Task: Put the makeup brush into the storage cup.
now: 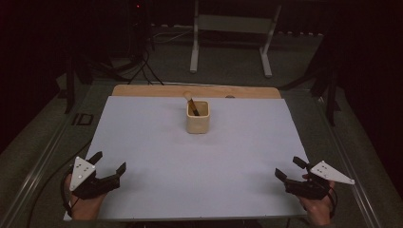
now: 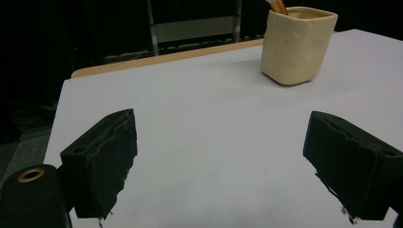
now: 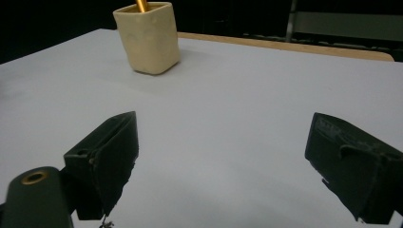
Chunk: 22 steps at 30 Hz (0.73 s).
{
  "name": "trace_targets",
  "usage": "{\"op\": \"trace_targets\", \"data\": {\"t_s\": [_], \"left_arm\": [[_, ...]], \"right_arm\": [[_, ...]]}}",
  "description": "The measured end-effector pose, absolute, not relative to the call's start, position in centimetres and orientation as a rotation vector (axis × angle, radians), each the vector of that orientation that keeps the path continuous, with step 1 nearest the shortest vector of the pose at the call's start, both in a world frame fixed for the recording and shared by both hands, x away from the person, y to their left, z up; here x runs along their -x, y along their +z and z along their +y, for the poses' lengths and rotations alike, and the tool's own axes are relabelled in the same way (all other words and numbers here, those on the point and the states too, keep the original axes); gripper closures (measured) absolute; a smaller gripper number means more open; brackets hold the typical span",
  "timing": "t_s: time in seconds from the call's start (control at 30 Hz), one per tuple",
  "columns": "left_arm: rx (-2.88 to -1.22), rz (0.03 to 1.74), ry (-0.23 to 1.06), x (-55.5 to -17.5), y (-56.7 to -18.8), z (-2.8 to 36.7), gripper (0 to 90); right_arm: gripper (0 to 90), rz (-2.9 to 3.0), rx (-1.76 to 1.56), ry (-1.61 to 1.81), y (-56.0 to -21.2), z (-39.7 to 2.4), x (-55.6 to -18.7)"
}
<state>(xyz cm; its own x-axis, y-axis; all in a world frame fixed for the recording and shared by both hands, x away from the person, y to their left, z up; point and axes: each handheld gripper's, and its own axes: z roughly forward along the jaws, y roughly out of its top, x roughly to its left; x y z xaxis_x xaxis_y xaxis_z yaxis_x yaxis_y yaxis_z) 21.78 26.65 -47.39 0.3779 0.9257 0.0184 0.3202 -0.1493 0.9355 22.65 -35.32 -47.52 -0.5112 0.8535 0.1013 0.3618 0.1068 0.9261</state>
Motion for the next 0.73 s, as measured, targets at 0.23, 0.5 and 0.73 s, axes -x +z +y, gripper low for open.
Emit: {"op": "trace_targets", "data": {"t_s": [0.23,0.5,0.73], "left_arm": [[-1.678,1.121,0.794,-21.86,-47.44,26.86,11.7],[-1.678,1.124,0.797,-21.96,-47.50,26.96,11.7],[-1.682,1.129,0.795,-22.02,-47.56,26.96,11.7]], "right_arm": [[10.7,1.934,-1.157,1.385,-47.89,-35.39,-22.17],[10.6,1.956,-1.123,1.360,-48.13,-35.04,-22.09],[10.7,1.962,-1.101,1.348,-48.30,-34.98,-22.14]]}}
